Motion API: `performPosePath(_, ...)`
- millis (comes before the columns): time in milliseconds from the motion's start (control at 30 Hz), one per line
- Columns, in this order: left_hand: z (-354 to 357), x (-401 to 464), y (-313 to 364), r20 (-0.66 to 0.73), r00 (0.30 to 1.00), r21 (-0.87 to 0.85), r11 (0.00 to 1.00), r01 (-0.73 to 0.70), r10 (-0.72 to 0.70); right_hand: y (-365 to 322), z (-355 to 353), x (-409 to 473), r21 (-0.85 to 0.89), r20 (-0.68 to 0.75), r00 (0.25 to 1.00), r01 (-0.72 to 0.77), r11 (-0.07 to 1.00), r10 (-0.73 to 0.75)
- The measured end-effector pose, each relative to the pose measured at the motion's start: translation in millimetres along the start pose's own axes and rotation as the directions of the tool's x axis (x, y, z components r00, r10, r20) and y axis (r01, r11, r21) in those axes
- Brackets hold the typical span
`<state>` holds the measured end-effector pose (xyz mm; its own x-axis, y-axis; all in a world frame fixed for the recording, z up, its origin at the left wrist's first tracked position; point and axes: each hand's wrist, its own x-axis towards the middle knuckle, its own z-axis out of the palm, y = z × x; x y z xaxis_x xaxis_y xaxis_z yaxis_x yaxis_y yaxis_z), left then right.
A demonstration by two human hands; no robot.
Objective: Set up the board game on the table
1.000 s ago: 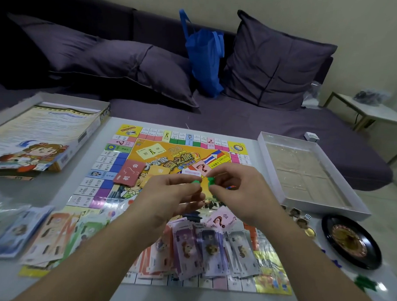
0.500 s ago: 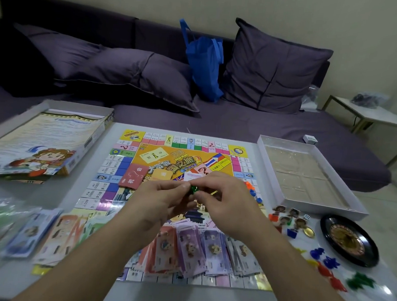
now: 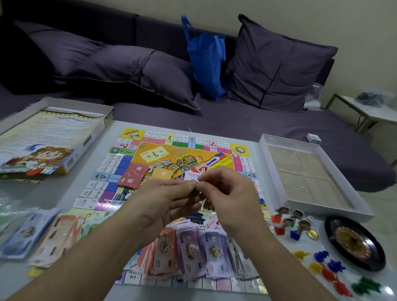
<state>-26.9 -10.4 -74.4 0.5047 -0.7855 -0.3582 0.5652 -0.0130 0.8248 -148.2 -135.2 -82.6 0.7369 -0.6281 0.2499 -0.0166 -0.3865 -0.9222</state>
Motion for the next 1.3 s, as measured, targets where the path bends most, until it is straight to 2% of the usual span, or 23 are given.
performPosePath(133, 4, 0, 1, 0.011, 0.998, -0.083, 0.995, 0.063, -0.062, 3, 2, 1, -0.012, 0.012, 1.0, -0.024, 1.0, 0.024)
performPosePath(267, 5, -2, 2, 0.05, 0.992, -0.106, 0.987, 0.123, -0.118, 3, -1, 3, -0.084, 0.018, 0.999, 0.048, 0.995, -0.047)
performPosePath(667, 11, -8, 4, 0.126, 0.981, -0.093, 0.983, 0.158, -0.145, -7, -6, 2, 0.184, 0.137, 0.986, -0.12, 0.976, 0.096)
performPosePath(900, 10, -4, 4, 0.065, 0.998, -0.066, 0.998, 0.018, -0.013, -3, -5, 2, 0.055, -0.005, 1.0, 0.024, 0.998, -0.024)
performPosePath(1033, 10, -3, 2, 0.054, 0.998, -0.046, 0.998, -0.034, 0.037, -4, -9, 0, -0.046, -0.016, 0.997, 0.073, 0.996, -0.074)
performPosePath(1167, 9, -5, 2, 0.084, 0.996, -0.027, 1.0, -0.01, 0.013, -4, -11, 1, -0.03, -0.075, 0.994, 0.083, 0.996, -0.085)
performPosePath(1300, 9, -8, 3, 0.102, 0.994, -0.064, 0.996, 0.055, -0.049, -6, -11, 0, 0.053, -0.076, 0.996, 0.055, 0.997, -0.051)
